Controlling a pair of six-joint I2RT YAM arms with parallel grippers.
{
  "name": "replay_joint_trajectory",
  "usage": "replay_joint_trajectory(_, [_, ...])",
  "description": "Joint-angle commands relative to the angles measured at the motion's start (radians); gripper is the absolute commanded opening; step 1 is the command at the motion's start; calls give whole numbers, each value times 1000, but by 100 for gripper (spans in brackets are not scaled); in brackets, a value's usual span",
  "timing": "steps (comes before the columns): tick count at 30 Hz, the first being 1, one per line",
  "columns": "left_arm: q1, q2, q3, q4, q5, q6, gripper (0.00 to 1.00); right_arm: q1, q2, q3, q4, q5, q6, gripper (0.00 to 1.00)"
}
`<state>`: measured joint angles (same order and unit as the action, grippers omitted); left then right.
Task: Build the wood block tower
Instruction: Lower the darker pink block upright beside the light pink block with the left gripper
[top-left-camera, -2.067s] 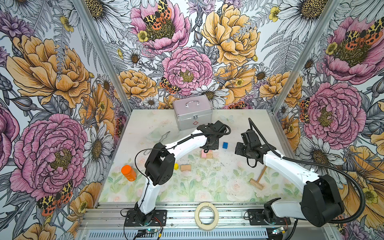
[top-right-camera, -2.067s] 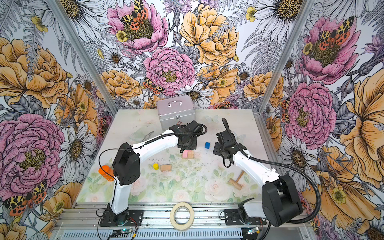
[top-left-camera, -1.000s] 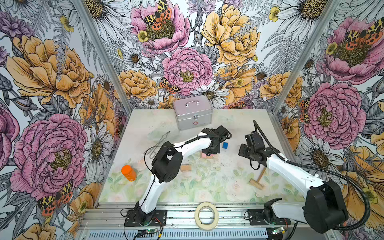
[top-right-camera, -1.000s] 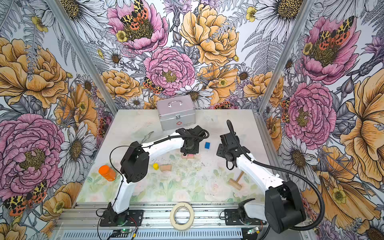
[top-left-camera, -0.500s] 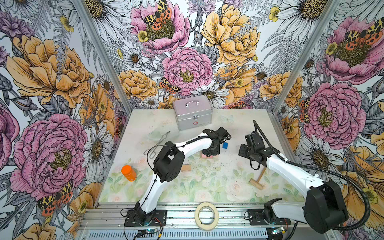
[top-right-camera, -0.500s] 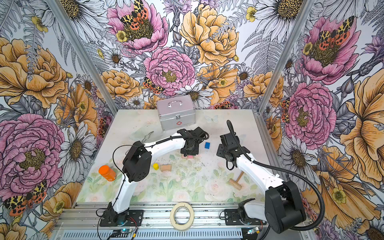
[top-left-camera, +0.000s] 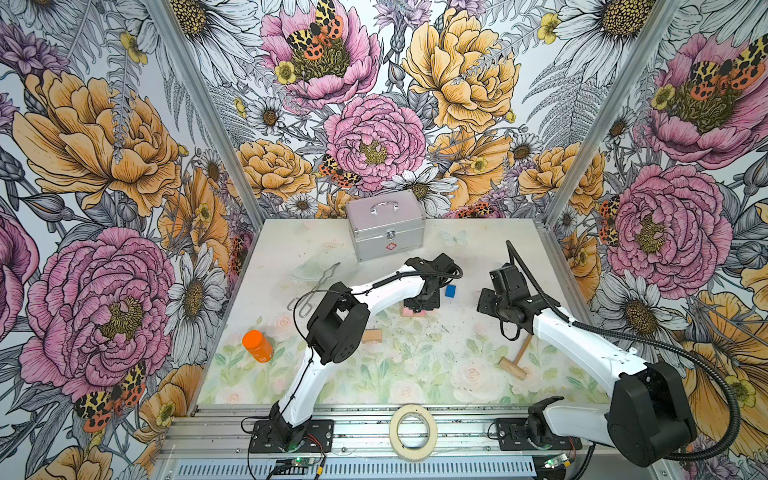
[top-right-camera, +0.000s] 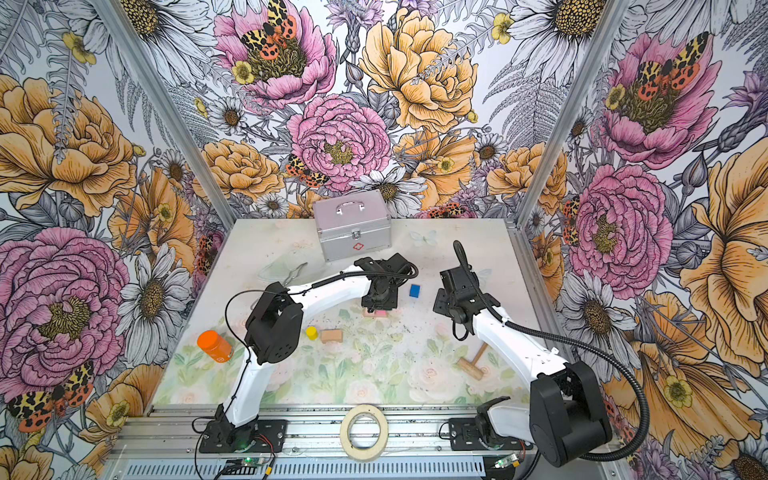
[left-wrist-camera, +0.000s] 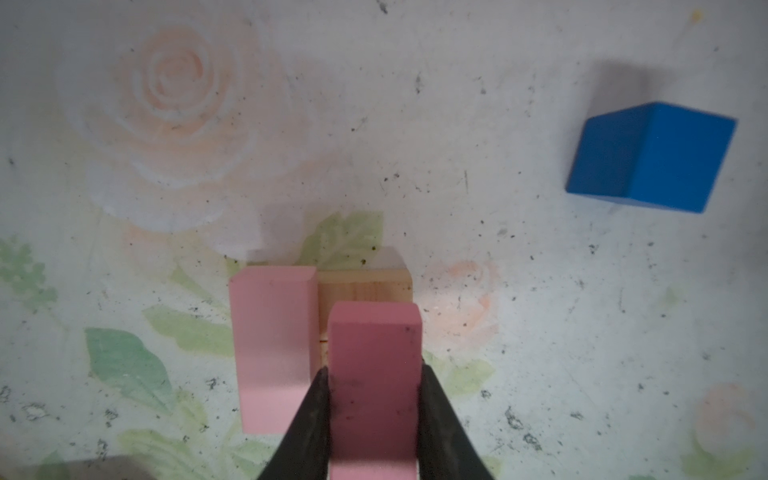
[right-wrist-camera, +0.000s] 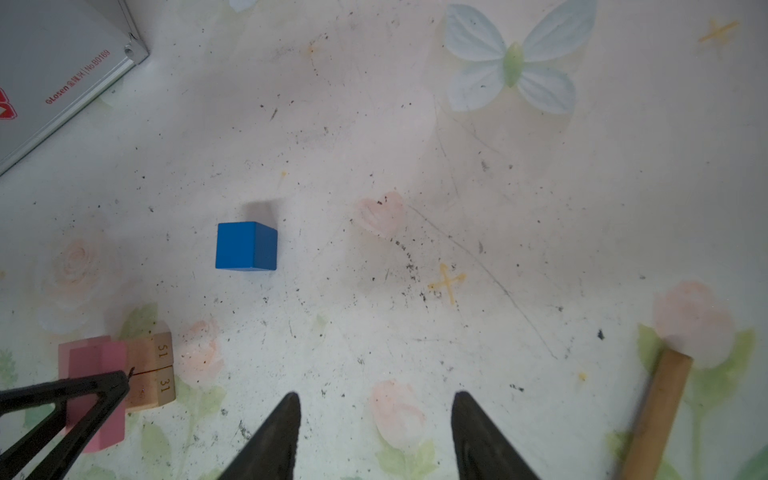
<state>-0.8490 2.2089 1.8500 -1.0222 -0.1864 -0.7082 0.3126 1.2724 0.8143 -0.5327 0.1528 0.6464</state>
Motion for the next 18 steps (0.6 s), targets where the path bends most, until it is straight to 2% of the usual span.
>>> replay_joint_trajectory(1, [-4, 9, 27, -11, -16, -10, 17, -6, -14, -6, 22, 5, 10, 60])
replay_joint_trajectory(12, [-3, 14, 30, -12, -16, -11, 21, -7, -9, -8, 23, 3, 11, 60])
replay_joint_trajectory(18, [-3, 14, 31, -13, -16, -10, 27, -8, -10, -7, 23, 3, 12, 60])
